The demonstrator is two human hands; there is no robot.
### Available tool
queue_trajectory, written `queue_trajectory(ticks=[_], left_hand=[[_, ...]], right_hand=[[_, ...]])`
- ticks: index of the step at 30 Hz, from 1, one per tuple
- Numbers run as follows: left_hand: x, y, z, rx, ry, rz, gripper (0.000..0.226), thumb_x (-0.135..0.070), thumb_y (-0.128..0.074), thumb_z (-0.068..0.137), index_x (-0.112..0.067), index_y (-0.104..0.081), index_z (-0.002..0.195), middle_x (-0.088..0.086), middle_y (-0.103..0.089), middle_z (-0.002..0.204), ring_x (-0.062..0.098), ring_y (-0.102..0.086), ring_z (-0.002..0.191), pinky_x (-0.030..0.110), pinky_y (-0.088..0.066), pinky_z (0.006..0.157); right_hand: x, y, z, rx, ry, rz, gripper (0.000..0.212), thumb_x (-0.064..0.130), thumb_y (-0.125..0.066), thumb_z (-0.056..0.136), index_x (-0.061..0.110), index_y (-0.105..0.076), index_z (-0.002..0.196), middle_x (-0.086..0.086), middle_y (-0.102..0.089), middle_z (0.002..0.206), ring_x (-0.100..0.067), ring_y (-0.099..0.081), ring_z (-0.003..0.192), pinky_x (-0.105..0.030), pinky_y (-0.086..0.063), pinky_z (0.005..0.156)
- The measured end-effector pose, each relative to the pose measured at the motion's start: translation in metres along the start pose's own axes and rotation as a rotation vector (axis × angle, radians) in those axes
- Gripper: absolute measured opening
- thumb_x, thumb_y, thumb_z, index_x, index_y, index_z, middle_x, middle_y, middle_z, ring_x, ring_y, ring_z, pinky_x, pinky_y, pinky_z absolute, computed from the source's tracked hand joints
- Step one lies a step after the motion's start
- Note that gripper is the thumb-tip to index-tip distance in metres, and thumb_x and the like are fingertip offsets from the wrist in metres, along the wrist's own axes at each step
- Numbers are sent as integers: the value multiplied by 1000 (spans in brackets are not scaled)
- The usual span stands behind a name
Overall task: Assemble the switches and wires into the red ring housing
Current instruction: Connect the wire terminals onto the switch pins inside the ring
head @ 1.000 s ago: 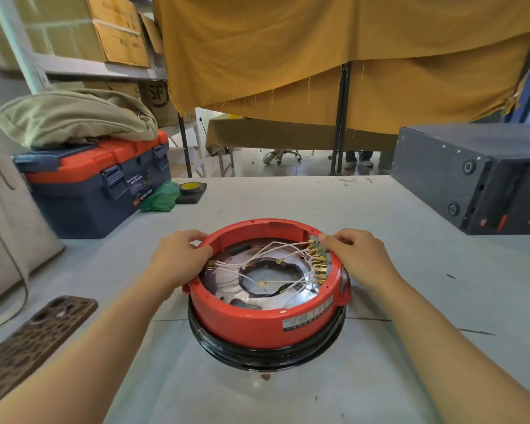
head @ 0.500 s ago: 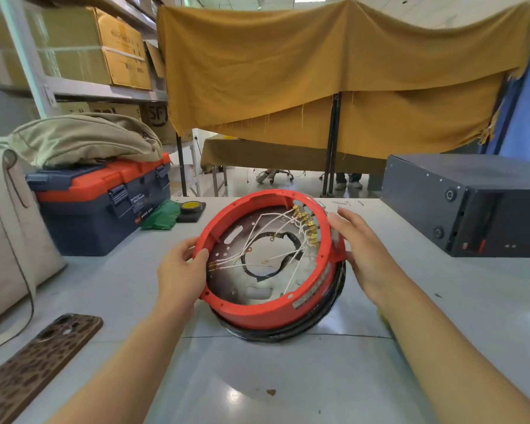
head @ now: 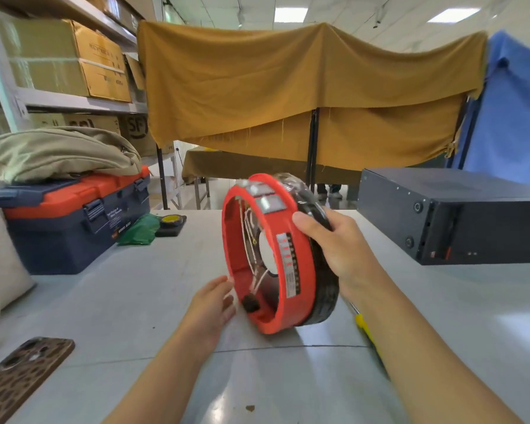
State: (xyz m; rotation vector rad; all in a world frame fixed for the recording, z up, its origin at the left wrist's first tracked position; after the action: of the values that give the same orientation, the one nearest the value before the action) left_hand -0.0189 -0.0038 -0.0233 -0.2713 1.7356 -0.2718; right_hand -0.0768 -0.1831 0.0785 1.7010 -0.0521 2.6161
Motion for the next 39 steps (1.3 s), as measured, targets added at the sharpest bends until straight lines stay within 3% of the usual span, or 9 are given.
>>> queue_trajectory(ticks=[5,12,17,20,24,27,32,35,39], left_hand=[[-42,16,-2,16,-117,-42,50,-48,-40,95,-17,-47,132,5,-52,133,25,-49,122,42,-38,103],[-73,32,-19,95,-213,319,86,-84,-38,59,-33,-53,126,1,-64,121,24,-53,118,47,-31,110],[-70,37,-26,45,-254,395,68,-79,-34,72,-37,-49,123,-4,-63,117,12,-56,106,36,-36,99],[-66,36,-27,-14,-272,387,64,-73,-36,80,-30,-47,126,-10,-63,103,6,-59,91,26,-41,80],[-58,39,-26,-85,-239,390,70,-75,-40,79,-29,-41,132,-7,-58,112,12,-60,96,39,-44,98],[-51,39,-26,-95,-229,358,63,-68,-44,82,-26,-42,129,-4,-60,114,15,-62,98,42,-48,96],[-42,33,-26,-95,-200,384,53,-59,-44,87,-22,-46,125,-4,-61,108,11,-60,95,36,-51,86],[-37,32,-28,-127,-173,440,47,-57,-41,89,-24,-50,122,-3,-60,108,12,-57,96,36,-50,87],[-29,31,-29,-145,-174,478,27,-47,-42,93,-27,-56,104,-4,-62,100,12,-59,90,29,-46,73]], right_hand=[[8,-10,-1,313,48,-353,10,39,-70,80,34,-71,89,7,-75,82,-13,-72,71,-20,-55,59],[10,-21,-1,504,37,-446,12,47,-72,73,51,-70,84,15,-73,87,-8,-71,79,-17,-55,64],[6,-9,5,436,23,-564,24,59,-72,61,50,-69,83,17,-70,95,-2,-64,90,-22,-55,77],[-6,0,5,385,21,-680,28,44,-76,70,44,-66,97,23,-60,111,6,-54,100,-21,-49,88],[-23,9,-2,268,18,-793,37,44,-70,77,51,-54,110,7,-31,149,-9,-30,132,-21,-31,95],[-35,16,-7,182,-93,-789,53,60,-62,71,59,-41,120,5,-12,158,-19,-18,142,-27,-31,98],[-52,27,-18,88,-191,-290,103,56,-69,61,45,-11,146,25,-35,137,1,-36,119,-20,-37,92],[-61,33,-25,103,-192,-119,73,32,-74,76,49,-33,134,35,-46,115,9,-50,105,-12,-45,75],[-67,39,-27,40,-191,97,40,1,-51,81,19,-55,116,1,-65,109,-13,-57,104,-25,-45,85]])
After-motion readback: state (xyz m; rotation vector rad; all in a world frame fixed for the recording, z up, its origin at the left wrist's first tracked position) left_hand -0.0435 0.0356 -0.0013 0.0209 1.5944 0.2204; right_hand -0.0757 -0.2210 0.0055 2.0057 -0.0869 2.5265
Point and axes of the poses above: each hand's wrist, its own z-axis towards the middle knuckle, its own y-axis out of the back of the hand, x = y × z, the point moved 1 cm from there along z, towards the middle knuckle
